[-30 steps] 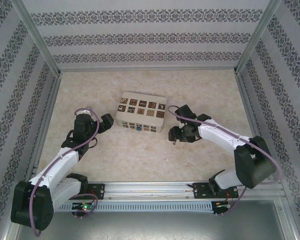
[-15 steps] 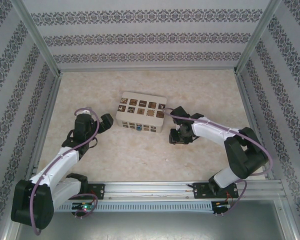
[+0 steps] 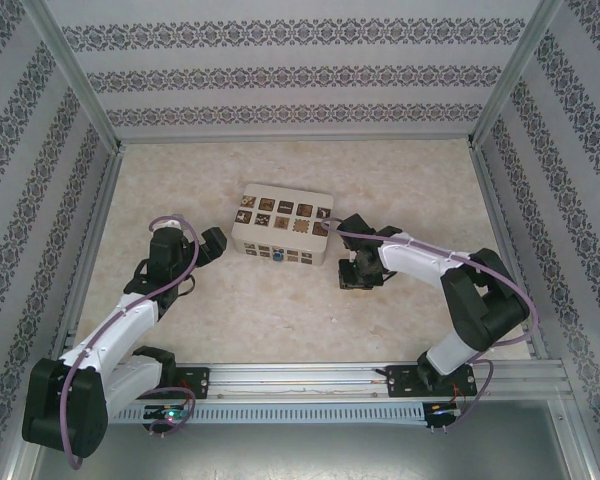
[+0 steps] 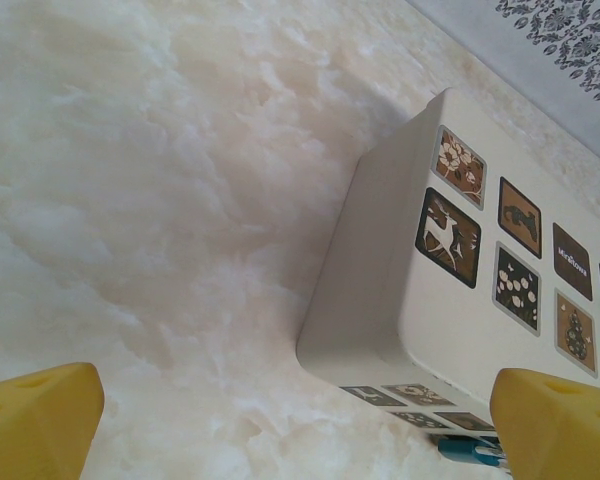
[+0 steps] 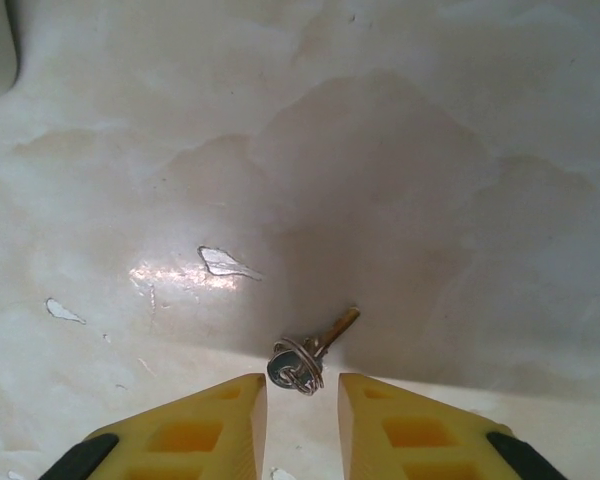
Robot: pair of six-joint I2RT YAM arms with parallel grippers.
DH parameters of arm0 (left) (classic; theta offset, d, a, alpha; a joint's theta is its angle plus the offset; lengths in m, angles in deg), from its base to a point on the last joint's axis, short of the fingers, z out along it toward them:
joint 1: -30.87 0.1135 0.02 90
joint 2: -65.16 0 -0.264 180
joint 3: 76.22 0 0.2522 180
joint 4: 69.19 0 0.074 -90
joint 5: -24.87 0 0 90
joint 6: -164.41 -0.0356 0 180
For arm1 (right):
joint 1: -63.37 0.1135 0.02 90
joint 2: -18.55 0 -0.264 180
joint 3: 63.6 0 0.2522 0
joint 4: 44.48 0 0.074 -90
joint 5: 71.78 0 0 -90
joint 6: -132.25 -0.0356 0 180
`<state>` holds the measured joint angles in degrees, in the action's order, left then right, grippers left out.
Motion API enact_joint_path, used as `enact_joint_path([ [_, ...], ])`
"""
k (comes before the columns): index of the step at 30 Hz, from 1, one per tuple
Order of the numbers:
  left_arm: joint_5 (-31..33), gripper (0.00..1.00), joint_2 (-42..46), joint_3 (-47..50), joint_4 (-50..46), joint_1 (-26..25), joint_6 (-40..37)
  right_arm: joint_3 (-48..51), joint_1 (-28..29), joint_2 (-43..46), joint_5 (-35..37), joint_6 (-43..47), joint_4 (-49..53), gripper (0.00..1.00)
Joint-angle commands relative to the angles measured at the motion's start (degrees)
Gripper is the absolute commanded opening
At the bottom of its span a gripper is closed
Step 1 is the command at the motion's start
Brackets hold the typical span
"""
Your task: Unlock the padlock with the key
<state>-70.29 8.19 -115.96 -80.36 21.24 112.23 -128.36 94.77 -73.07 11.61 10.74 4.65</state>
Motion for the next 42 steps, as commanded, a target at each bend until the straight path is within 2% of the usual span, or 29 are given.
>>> enact_joint_path([
  [1, 1.48, 0.99, -0.17, -0.39, 1.72, 0.5, 0.49, -1.55, 0.77, -1.19, 1.81, -0.14, 0.4, 0.24],
  [14, 1.56, 0.99, -0.43, -0.87, 1.52, 0.49, -0.49, -2.01, 0.77, -3.46, 2.57, 0.48, -0.66, 0.15],
  [18, 2.13, 0.99, -0.37, -2.59, -0.34, 0.49, -2.92, -2.34, 0.57, -3.37, 2.91, 1.21, -0.42, 0.06],
  [20, 2.16, 0.99, -0.31, -3.97, -1.77, 0.49, -4.48, -2.32, 0.27, -2.0, 3.61, 1.82, -0.15, 0.0],
  [28, 0.34, 0.99, -0.25, -11.9, -6.69, 0.57, -7.18, -4.3, -2.07, 8.69, 5.11, 6.88, 0.05, 0.0],
  [34, -4.92, 0.99, -2.47, -19.41, -8.39, 0.49, -3.34, -7.44, -5.07, 16.61, 1.2, 8.73, -3.57, 0.0],
  [42, -15.87, 0.99, -7.31, -26.32, -7.05, 0.49, 8.82, -11.16, -8.85, 22.2, -8.3, 3.63, -12.07, 0.0],
])
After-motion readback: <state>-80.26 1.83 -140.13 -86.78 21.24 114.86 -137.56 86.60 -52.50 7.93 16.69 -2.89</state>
